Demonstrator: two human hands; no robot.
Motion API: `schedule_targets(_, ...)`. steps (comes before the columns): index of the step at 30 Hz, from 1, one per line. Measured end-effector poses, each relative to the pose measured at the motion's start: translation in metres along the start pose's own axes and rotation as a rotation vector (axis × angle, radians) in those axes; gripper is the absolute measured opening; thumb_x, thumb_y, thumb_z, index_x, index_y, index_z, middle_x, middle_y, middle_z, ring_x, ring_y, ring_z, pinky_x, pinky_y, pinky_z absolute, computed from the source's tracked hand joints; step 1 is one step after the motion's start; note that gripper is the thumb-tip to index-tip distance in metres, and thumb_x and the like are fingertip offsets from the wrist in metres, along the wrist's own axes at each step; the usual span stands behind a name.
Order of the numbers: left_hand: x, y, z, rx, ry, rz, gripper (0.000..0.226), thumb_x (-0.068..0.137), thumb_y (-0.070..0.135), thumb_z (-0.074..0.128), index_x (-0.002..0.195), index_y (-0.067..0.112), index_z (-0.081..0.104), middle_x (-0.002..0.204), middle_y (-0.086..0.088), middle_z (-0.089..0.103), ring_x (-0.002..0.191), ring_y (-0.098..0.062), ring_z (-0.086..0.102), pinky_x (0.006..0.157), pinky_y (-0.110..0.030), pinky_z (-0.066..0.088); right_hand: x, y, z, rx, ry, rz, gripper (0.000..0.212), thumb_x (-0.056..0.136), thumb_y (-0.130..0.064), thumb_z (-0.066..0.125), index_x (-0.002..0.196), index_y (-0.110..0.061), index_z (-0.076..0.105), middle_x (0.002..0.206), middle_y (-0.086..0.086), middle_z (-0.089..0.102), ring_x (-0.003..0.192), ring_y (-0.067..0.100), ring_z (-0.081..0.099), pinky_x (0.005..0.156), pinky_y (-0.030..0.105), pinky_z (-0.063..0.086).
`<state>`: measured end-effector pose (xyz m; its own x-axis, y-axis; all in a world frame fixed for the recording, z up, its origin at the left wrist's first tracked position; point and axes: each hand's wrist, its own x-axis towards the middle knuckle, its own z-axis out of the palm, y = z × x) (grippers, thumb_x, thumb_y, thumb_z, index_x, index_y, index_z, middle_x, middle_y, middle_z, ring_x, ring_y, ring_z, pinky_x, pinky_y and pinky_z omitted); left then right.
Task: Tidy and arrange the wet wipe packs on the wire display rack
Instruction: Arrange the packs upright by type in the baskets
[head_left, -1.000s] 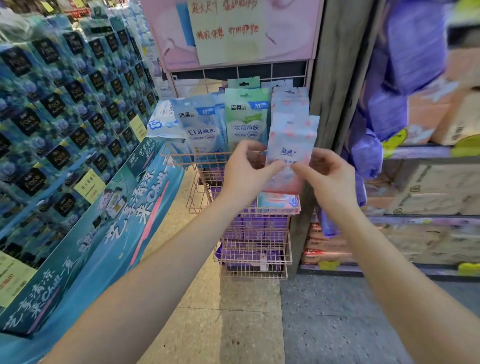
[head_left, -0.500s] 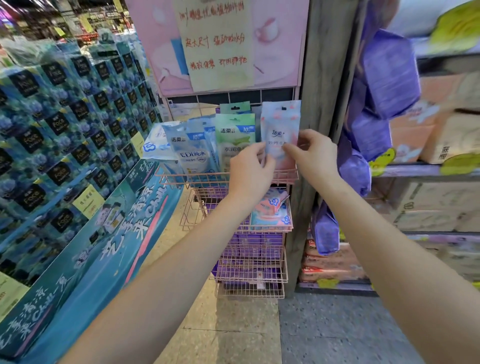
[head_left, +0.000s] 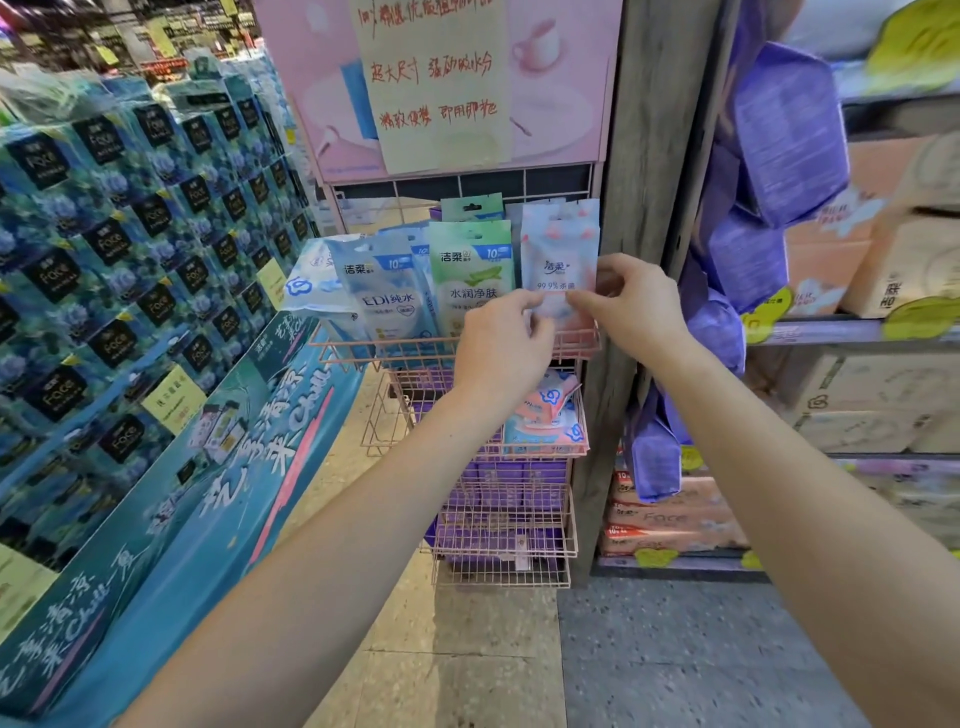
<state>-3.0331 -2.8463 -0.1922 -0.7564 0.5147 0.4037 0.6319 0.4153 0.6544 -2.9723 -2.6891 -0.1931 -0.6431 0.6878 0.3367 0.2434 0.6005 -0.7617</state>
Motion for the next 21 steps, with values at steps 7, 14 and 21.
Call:
schedule_targets(7,-0.023,-0.024,0.0,-0.148,0.078,-0.064,0.018,0.095,0.027,0.06,0.1,0.029,0.077,0.076,0.012,0.071,0.076,-0.009,0.067,0.073,-0.027,0.053,-0.03,0.006,0.004,0.133,0.16,0.067,0.049,0.08,-0.042,0.081,0.117,-0.017,0.061,0.095,-0.006,0.066,0.083,0.01,0.06,0.073,0.02,0.045)
schedule_targets(14,-0.039,-0.098,0.037,-0.021,-0.172,-0.38,0.026,0.094,0.037,0.063,0.113,0.019,0.067,0.101,0.005,0.072,0.09,-0.018,0.066,0.075,-0.029,0.047,-0.094,0.06,0.057,0.092,0.131,0.212,0.017,0.083,-0.017,0.067,0.093,-0.01,0.054,0.087,0.012,0.064,0.078,0.025,0.058,0.07,0.034,0.042)
schedule_targets(21,0.002,-0.142,0.07,-0.361,-0.194,-0.76,0.049,0.092,0.047,0.071,0.128,0.015,0.063,0.121,-0.005,0.07,0.093,-0.024,0.063,0.091,-0.034,0.046,-0.076,0.086,0.095,-0.042,-0.139,0.233,0.052,0.088,-0.022,0.072,0.136,-0.012,0.054,0.129,0.014,0.054,0.119,0.026,0.055,0.087,0.023,0.038)
